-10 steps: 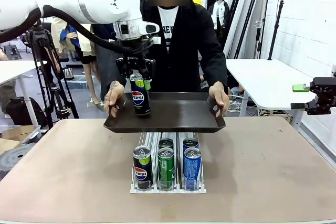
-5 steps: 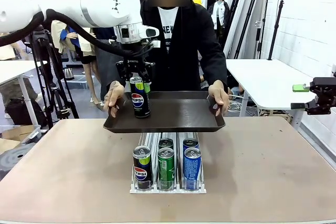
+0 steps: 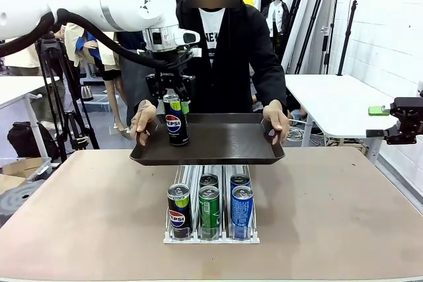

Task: Retrieve and hand over the desired beverage to the person.
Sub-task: Place the picked can on the Handle tray extended by the person.

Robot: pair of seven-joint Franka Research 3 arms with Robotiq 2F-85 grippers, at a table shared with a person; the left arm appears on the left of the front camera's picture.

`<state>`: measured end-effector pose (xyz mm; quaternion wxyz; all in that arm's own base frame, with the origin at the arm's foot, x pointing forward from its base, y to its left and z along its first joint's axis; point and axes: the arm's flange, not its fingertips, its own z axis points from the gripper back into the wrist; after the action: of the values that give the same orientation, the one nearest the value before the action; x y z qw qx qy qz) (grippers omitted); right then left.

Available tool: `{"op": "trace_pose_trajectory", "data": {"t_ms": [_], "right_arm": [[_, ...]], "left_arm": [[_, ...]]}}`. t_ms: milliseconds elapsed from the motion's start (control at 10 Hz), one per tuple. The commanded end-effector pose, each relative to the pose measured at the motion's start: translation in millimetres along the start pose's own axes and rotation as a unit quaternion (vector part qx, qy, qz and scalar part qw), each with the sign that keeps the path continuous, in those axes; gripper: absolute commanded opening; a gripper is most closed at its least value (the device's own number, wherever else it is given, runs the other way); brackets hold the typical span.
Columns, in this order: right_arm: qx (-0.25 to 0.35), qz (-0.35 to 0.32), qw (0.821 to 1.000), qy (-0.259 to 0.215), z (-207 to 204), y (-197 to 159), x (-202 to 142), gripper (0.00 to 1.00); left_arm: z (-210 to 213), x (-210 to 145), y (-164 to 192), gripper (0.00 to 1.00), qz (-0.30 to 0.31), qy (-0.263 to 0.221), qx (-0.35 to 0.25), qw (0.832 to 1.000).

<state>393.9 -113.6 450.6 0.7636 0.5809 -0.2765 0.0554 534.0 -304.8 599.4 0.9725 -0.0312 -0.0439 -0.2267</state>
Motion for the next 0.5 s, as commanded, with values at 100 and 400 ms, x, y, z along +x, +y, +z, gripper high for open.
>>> {"op": "trace_pose_trajectory", "data": {"t_ms": [100,400], "right_arm": [[-0.002,0.0,1.0,-0.001,-0.4,0.1,-0.6,1.0],[-0.002,0.0,1.0,-0.001,-0.4,0.1,-0.6,1.0]], "left_arm": [[23.2,4.2,-4.4,1.0,-0.003,-0.015,0.015,1.0],[54.6,5.4,-14.7,1.0,-0.011,-0.038,0.034,0.999]]}}
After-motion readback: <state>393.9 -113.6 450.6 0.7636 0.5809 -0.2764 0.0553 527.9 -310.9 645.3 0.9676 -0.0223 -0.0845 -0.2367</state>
